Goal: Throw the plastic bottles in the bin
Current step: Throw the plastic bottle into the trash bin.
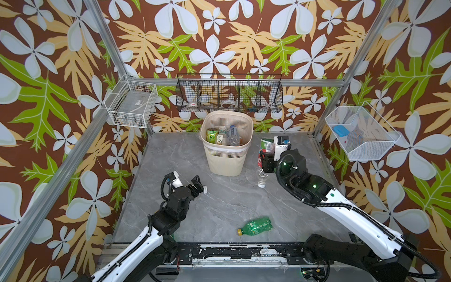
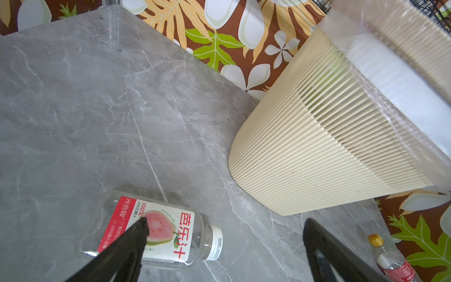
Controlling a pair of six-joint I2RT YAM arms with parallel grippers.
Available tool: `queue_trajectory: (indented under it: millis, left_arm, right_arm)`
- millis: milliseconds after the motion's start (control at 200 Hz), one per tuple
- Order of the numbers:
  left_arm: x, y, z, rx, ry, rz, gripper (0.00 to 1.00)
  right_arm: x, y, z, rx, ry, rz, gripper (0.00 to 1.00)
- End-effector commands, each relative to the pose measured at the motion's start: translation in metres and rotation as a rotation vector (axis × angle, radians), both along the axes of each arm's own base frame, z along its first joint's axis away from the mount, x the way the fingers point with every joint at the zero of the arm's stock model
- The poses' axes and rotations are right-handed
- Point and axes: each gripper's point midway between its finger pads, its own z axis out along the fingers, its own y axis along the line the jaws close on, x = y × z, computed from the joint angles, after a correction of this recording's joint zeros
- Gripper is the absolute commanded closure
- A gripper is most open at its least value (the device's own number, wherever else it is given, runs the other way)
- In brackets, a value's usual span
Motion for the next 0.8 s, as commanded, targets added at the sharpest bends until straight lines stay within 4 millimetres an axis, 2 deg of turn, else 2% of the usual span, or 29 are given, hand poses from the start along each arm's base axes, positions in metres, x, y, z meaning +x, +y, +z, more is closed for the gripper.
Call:
queue_trajectory:
  millis: [0, 125, 245, 370, 585, 661, 796]
  left_arm:
    - [0.001, 0.003, 0.001, -0.008, -0.012, 0.018, 0.0]
    - [0.001, 0.004, -0.003, -0.012, -0.003, 0.022, 0.0]
    - [0.0, 0.005, -0.006, -0.005, 0.01, 0.023, 0.0]
    - [-0.001, 0.005, -0.008, -0.004, 0.02, 0.023, 0.0]
    - [-0.001, 0.007, -0.008, -0.003, 0.031, 0.03, 0.0]
    - [-0.002, 0.008, -0.009, -0.006, 0.029, 0.034, 0.0]
    - [-0.002, 0.007, -0.011, -0.017, 0.034, 0.036, 0.0]
  right_arm:
    - [0.009, 0.006, 0.039, -0.159, -0.111, 0.048, 0.51]
    - [0.024, 0.026, 0.08, -0.244, -0.201, 0.109, 0.5]
    - [0.039, 0.052, 0.104, -0.304, -0.251, 0.188, 0.5]
    - [0.06, 0.063, 0.118, -0.324, -0.288, 0.214, 0.5]
    - [0.082, 0.087, 0.141, -0.392, -0.37, 0.248, 0.5]
    - [0.089, 0.093, 0.144, -0.417, -0.381, 0.257, 0.5]
    - [0.102, 0.107, 0.138, -0.459, -0.378, 0.292, 0.5]
